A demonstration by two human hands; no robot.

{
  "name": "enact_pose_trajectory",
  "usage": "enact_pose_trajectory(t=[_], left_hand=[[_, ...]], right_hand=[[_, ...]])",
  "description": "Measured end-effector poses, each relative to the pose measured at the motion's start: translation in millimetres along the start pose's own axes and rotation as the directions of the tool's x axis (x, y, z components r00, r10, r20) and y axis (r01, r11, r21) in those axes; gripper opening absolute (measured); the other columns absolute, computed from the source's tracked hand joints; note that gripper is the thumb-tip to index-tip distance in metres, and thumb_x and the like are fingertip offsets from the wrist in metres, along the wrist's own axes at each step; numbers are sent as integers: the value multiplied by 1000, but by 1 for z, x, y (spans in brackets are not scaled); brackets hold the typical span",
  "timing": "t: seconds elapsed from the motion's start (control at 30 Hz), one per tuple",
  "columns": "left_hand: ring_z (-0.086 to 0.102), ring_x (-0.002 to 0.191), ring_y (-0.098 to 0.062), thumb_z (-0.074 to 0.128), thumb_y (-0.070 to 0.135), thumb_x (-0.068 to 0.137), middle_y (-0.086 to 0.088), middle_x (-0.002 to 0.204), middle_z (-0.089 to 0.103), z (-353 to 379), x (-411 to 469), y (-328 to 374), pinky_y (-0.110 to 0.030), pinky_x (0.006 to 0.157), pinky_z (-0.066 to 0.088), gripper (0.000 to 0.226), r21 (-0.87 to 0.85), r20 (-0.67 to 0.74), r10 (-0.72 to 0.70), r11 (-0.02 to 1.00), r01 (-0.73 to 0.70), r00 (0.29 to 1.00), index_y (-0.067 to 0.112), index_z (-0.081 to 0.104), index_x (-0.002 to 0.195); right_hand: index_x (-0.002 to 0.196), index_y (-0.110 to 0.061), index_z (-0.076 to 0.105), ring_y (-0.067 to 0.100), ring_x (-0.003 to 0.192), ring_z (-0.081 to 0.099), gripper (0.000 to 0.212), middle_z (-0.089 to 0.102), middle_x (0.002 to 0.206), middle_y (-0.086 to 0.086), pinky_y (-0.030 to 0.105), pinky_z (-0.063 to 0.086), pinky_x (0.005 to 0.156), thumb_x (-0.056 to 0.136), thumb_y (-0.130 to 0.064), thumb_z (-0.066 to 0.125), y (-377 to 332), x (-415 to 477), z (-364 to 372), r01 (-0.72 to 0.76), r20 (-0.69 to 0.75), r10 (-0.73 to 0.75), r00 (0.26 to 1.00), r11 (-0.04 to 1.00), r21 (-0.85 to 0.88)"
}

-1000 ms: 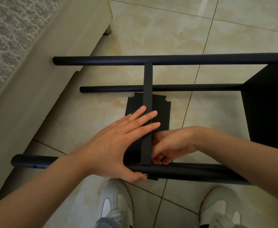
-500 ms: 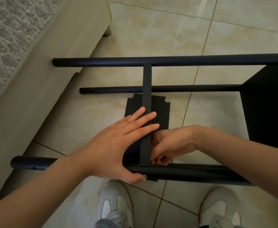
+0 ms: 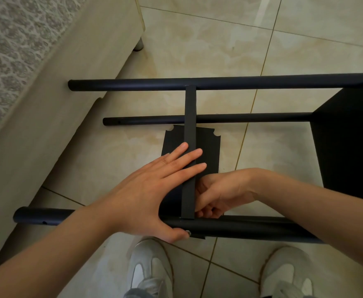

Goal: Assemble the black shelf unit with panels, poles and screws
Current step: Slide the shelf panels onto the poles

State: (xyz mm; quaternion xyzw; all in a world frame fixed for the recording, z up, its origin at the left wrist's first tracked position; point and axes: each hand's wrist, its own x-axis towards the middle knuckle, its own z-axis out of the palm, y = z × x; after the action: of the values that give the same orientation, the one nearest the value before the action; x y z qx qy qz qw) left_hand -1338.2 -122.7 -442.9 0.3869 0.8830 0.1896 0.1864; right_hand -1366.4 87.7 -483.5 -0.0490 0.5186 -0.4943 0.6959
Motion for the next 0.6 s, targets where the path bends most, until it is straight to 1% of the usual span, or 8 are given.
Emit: enact_pose_trajectory(t=[0.13, 0.27, 0.33, 0.43, 0.47, 0.53, 0.6], left_hand=[[-11, 153, -7, 67, 74, 71, 20, 167, -6, 0, 0, 0, -34, 116, 8, 110, -3, 0, 2, 1000, -2, 1000, 35, 14, 159], [-11, 153, -7, 67, 74, 71, 19, 167, -5, 0, 0, -1, -34, 116, 8, 110, 8, -7, 6, 1000, -6, 1000, 35, 14, 159], [-11, 153, -7, 67, 74, 72, 19, 167, -6, 1, 0, -1, -34, 116, 7, 110, 6, -5, 7, 1000, -7, 1000, 35, 13, 159], [-11, 153, -7, 67, 75, 72, 20, 166, -6, 2, -1, -2, -32, 115, 7, 109, 11, -10, 8, 1000, -8, 1000, 36, 13, 159], [-11, 153, -7, 67, 75, 72, 20, 166, -6, 2, -1, -2, -32, 115, 7, 110, 11, -11, 9, 1000, -9, 1000, 36, 13, 159], [-12, 153, -7, 67, 76, 72, 20, 166, -6, 2, -1, -3, -32, 114, 6, 110, 12, -11, 9, 1000, -9, 1000, 37, 12, 159], [-12, 153, -7, 66, 76, 71, 21, 166, -7, 2, 0, -3, -32, 114, 6, 110, 12, -11, 9, 1000, -9, 1000, 37, 12, 159]], right_hand=[[91, -11, 62, 9, 65, 55, 10, 58, 73, -2, 25, 48, 72, 97, -13, 55, -5, 0, 1, -25, -24, 24, 999, 997, -79], [85, -14, 64, 9, 66, 54, 13, 59, 72, -3, 25, 48, 73, 96, -15, 58, -6, -2, 3, -10, -67, 1, 998, 990, -140], [83, -14, 66, 10, 68, 56, 14, 61, 72, -3, 26, 49, 75, 95, -13, 59, -5, -4, 4, 4, -73, -13, 997, 993, -117], [74, -17, 70, 10, 67, 58, 26, 63, 69, -3, 26, 48, 76, 94, -7, 58, -3, -5, 5, 19, -78, -23, 997, 998, -52], [75, -16, 69, 10, 67, 58, 24, 63, 69, -2, 27, 47, 76, 94, -7, 58, -3, -5, 6, 12, -80, -16, 997, 999, -48], [83, -12, 65, 12, 70, 56, 14, 61, 73, 0, 28, 46, 77, 94, -9, 58, -3, -4, 7, -13, -89, 8, 996, 998, -58], [86, -12, 64, 13, 73, 55, 9, 60, 75, 0, 29, 46, 79, 94, -11, 59, -5, -4, 8, -22, -106, 14, 994, 997, -76]])
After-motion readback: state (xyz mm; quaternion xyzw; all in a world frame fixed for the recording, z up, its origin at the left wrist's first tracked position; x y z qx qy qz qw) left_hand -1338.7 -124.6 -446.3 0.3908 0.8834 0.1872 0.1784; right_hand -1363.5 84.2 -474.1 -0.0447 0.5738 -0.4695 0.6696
